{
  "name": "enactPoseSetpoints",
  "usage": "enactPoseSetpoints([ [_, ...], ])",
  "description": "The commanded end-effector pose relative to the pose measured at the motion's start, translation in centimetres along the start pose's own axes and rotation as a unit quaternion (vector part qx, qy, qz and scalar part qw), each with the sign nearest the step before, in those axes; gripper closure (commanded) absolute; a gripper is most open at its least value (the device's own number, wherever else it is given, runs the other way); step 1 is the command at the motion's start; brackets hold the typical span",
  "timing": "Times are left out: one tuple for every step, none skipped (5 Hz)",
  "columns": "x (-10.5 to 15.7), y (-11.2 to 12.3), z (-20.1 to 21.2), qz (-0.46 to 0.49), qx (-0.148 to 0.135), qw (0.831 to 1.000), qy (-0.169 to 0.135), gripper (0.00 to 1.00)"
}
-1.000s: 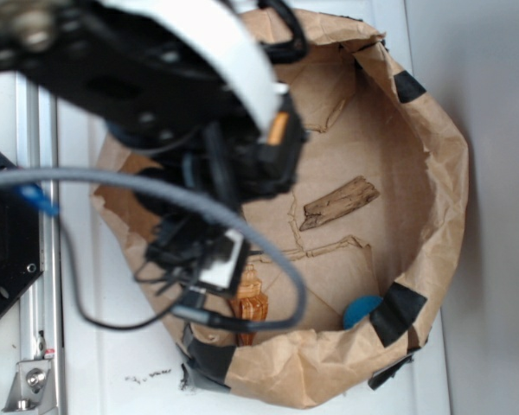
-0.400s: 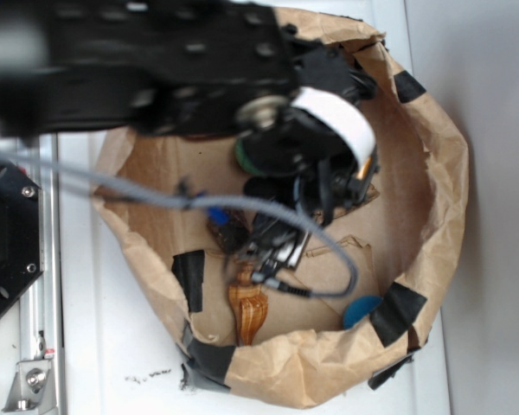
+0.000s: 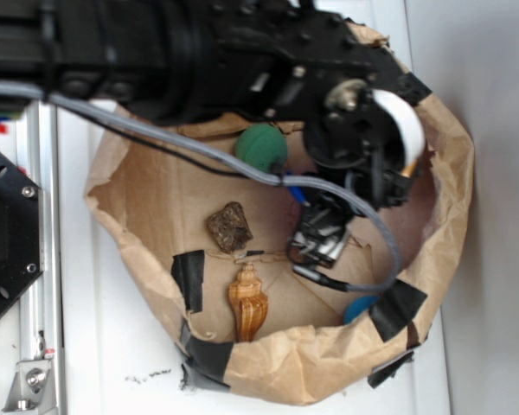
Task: Grab the blue ball.
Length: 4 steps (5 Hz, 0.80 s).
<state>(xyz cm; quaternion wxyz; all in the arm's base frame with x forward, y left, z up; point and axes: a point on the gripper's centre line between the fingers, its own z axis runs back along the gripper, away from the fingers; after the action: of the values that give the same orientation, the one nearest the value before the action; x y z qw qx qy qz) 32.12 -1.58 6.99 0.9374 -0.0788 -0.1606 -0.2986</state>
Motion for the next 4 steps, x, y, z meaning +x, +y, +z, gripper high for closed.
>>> enactPoseSetpoints([
  [2.0, -2.9, 3.5, -0.077, -0.004, 0.996, -0.050, 0.00],
  [0.9, -3.5, 4.0, -0.082, -0.008, 0.995, -0.051, 0.00],
  [0.4, -4.0, 3.2, -0.091, -0.008, 0.995, -0.041, 0.00],
  [0.2, -4.2, 1.0, -0.090, -0.015, 0.995, -0.029, 0.00],
])
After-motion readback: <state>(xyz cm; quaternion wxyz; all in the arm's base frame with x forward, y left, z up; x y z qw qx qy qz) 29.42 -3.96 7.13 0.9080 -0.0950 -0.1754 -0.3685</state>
